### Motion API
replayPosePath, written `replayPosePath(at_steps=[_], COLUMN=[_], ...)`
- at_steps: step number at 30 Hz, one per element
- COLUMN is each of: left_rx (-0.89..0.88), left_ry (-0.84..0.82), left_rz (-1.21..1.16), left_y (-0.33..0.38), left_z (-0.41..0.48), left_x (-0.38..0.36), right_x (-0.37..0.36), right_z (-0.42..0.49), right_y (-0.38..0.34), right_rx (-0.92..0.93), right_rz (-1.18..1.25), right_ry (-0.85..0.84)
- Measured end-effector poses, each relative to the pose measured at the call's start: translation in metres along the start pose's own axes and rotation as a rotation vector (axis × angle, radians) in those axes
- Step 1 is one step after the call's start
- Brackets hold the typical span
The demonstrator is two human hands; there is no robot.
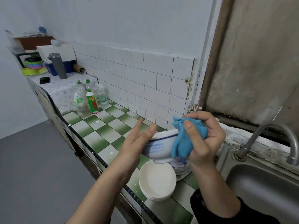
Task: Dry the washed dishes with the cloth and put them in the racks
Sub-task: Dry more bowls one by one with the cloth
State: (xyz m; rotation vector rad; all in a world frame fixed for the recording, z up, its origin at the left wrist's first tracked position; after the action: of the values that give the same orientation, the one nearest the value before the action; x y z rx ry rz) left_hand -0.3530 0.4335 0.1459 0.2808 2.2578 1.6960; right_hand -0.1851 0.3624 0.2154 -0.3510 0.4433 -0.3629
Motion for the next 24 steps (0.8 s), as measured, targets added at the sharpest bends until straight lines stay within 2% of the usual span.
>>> replayPosePath(at_steps=[2, 4, 10, 12, 16, 17, 20, 21, 23, 24], left_rx=[0.086, 0.092, -0.156, -0.220, -0.342, -0.367, -0.430, -0.446, -0.483, -0.501], left_ry=[-0.052, -0.074, -0.080, 0.047, 0.257, 0.268, 0.263, 0.256, 0.236, 0.228], left_rz=[-0.011, -0.041, 0.277, 0.335, 0.510, 0.539, 0.607, 0.619, 0.634, 0.632], left_y=[-0.009, -0.009, 0.016, 0.024, 0.037, 0.039, 0.042, 0.042, 0.043, 0.044], left_z=[0.000, -0.002, -0.012, -0.017, -0.028, -0.031, -0.037, -0.040, -0.044, -0.045], left_x=[-0.003, -0.002, 0.001, 0.009, 0.015, 0.014, 0.007, 0.004, -0.003, -0.006], right_x=[-0.004, -0.008, -0.010, -0.014, -0.013, -0.017, -0.046, -0.053, -0.058, -0.058], right_z=[-0.001, -0.001, 0.006, 0.007, 0.001, 0.002, 0.003, -0.002, -0.011, -0.014], right_y=[-0.011, -0.018, -0.011, -0.002, 0.032, 0.033, 0.014, 0.010, 0.010, 0.010], right_rx=[0.063, 0.086, -0.091, -0.227, -0.670, -0.717, -0.694, -0.664, -0.542, -0.473], right_rz=[-0.005, 0.026, 0.152, 0.186, 0.237, 0.262, 0.322, 0.249, -0.101, -0.274], right_ry=[-0.014, -0.023, 0.001, -0.005, 0.097, 0.054, -0.252, -0.363, -0.564, -0.599])
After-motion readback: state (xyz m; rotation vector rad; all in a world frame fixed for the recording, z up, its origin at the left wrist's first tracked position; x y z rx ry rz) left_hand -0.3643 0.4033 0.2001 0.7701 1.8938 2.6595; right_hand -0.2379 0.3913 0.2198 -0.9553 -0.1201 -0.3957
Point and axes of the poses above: each hand's wrist, its own z-axis towards the middle knuckle, its own x-axis out of the back of the hand, y = z × x, the point moved 10 cm from there along z, towards the middle knuckle, and after that the axes turned 14 degrees about x, right-handed, at the moved point
